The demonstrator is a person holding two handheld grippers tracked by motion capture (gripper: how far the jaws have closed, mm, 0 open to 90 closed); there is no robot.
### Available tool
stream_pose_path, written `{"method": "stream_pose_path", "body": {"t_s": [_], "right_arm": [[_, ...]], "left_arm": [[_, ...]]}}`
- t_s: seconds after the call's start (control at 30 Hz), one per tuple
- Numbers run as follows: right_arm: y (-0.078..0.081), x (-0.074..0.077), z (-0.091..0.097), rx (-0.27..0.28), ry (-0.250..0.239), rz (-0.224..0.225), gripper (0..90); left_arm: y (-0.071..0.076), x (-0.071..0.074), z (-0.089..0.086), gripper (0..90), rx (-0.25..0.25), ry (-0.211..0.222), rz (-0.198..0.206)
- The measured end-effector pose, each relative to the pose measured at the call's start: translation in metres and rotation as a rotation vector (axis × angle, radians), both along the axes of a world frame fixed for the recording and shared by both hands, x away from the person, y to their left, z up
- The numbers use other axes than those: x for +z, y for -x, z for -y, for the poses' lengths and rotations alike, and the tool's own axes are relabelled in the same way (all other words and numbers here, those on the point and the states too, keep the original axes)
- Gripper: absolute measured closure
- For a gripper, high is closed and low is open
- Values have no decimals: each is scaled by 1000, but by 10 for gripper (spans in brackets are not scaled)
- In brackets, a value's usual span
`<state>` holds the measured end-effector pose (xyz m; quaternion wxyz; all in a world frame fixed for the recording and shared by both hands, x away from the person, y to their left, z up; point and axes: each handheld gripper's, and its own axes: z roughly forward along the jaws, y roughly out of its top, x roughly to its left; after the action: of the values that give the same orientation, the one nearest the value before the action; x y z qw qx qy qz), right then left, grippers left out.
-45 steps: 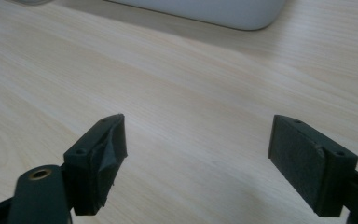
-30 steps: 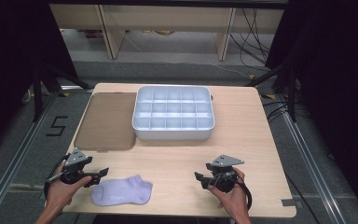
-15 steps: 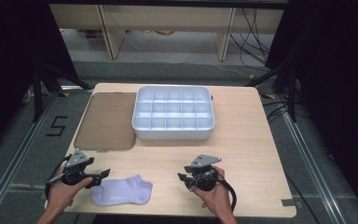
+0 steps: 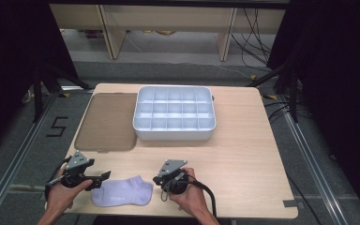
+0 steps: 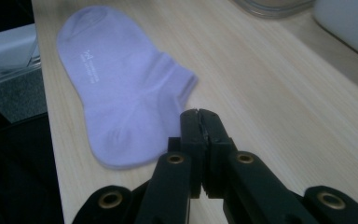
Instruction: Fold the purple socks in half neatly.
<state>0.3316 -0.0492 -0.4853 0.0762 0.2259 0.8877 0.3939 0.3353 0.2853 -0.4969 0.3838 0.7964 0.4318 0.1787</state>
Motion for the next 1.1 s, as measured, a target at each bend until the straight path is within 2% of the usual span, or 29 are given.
{"method": "stream_pose_path", "body": {"t_s": [0.07, 0.1, 0.17, 0.2, 0.33, 0.4, 0.43, 0.53, 0.57, 0.6, 0.63, 0.67, 0.73, 0.87, 0.93, 1.0, 1.03, 1.07, 1.1], "right_arm": [[0, -1, -5, 21, 6, -6, 900], [2, -3, -17, 45, 9, -9, 900], [2, -4, -25, 60, 11, -8, 900], [3, -4, -30, 63, 5, -23, 900], [0, -9, -44, 97, 40, -7, 900], [0, -10, -47, 96, 48, -14, 900], [-1, -12, -51, 105, 69, -22, 900], [-2, -14, -53, 110, 82, -23, 900], [-2, -15, -52, 104, 81, -22, 900], [-3, -15, -52, 106, 81, -23, 900], [-3, -16, -52, 115, 85, -21, 900], [-3, -16, -52, 108, 88, -27, 900], [-3, -17, -51, 102, 92, -33, 900], [-3, -20, -51, 114, 108, -43, 900], [-2, -20, -50, 99, 120, -55, 900], [-3, -20, -48, 93, 121, -44, 900], [-3, -20, -47, 83, 121, -56, 900], [-5, -20, -44, 87, 118, -44, 900], [-5, -20, -44, 87, 118, -44, 900]], "left_arm": [[0, -1, 0, 153, 1, -1, 4], [0, 0, 0, 152, -1, -3, 3], [0, 0, 0, 152, -2, -1, -2], [0, 0, 0, 152, -5, -3, -2], [0, 0, 0, 152, -8, 1, -4], [0, 0, 0, 152, -4, 4, -3], [-1, 0, -1, 152, -14, 12, -4], [0, 0, -1, 152, -6, 12, -4], [0, -1, 1, 152, 8, 43, 2], [-1, 1, -2, 152, -16, 4, -6], [-1, 0, -2, 152, -9, 18, -3], [0, -1, 1, 152, 14, 50, 2], [0, 1, -2, 152, -16, 7, -8], [0, 0, 0, 155, -16, 2, 2], [0, 0, 0, 155, -19, 8, 3], [0, 0, 0, 155, -22, 8, 2], [-1, 0, 0, 155, -29, 9, -8], [0, -1, 2, 155, -9, 45, 0], [0, -1, 2, 155, -9, 45, 0]]}}
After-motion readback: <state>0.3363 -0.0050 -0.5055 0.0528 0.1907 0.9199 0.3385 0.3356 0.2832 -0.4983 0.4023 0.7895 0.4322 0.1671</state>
